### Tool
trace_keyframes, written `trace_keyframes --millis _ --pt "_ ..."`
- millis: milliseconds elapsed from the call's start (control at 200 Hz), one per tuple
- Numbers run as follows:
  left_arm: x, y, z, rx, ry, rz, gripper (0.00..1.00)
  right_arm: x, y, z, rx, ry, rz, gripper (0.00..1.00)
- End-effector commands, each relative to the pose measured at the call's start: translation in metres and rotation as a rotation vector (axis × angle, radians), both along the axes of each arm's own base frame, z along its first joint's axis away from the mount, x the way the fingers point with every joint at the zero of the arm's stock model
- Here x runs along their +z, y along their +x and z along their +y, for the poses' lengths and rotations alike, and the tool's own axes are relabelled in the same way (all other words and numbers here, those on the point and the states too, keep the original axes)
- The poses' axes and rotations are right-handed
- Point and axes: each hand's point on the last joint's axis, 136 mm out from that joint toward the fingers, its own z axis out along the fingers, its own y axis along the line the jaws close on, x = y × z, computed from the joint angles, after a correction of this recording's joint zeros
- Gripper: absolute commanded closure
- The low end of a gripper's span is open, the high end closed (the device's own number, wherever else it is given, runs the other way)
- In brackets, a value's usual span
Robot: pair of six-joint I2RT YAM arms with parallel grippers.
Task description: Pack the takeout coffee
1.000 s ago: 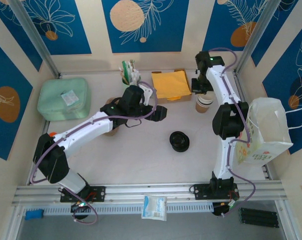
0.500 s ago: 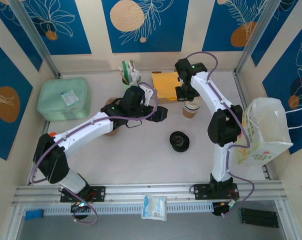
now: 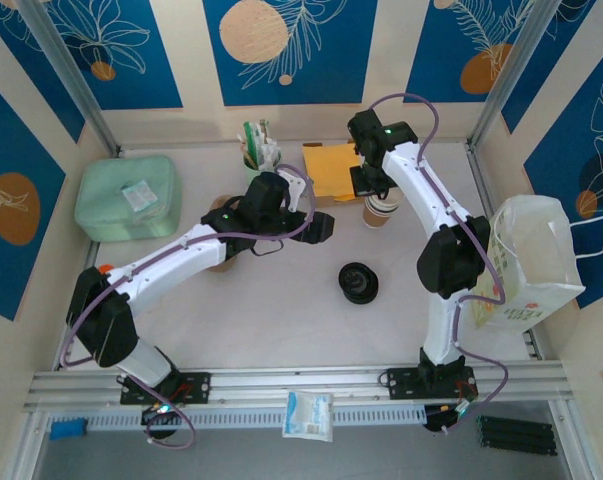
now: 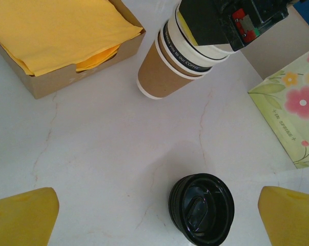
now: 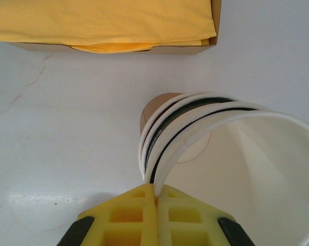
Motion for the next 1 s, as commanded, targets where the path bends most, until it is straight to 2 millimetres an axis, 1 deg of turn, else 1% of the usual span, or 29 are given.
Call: trace_keyframes --millis 0,110,235,355,410,505,605,870,925,995 --pt "0.005 -0.005 0.001 0.007 -0.006 -0.004 0.01 -0.007 -0.006 0.007 0.017 0.034 0.03 1.0" --pt "0.006 -0.005 0.001 0.007 -0.006 -0.004 0.01 -0.015 -0.008 0.009 0.016 0.042 0.054 1.0" --pt "0.004 -0.005 0.002 0.007 -0.003 -0.003 0.01 -0.016 -0.008 0.008 0.016 0.039 0.058 0.87" --pt "0.005 -0.005 0.001 0.006 -0.007 -0.003 0.01 -0.015 -0.007 0.008 0.015 0.04 0.054 0.83" --pt "0.005 -0.005 0.001 0.005 -0.007 -0.004 0.01 -0.015 -0.007 0.008 0.017 0.039 0.054 0.79" --pt "0.006 -0.005 0.0 0.004 -0.008 -0.006 0.01 -0.016 -0.007 0.007 0.016 0.04 0.057 0.79" --pt "0.007 -0.006 0.0 0.004 -0.008 -0.005 0.0 -0.019 -0.006 0.008 0.017 0.042 0.066 0.76" --pt "0.008 -0.006 0.002 0.004 -0.003 -0.011 0.0 -0.033 -0.006 0.011 0.021 0.046 0.098 0.77" --pt "0.007 -0.006 0.002 0.004 -0.001 -0.008 0.01 -0.034 -0.006 0.011 0.02 0.048 0.104 0.82" --pt "0.007 -0.006 0.002 0.005 -0.002 -0.01 0.01 -0.031 -0.007 0.012 0.024 0.047 0.097 0.94"
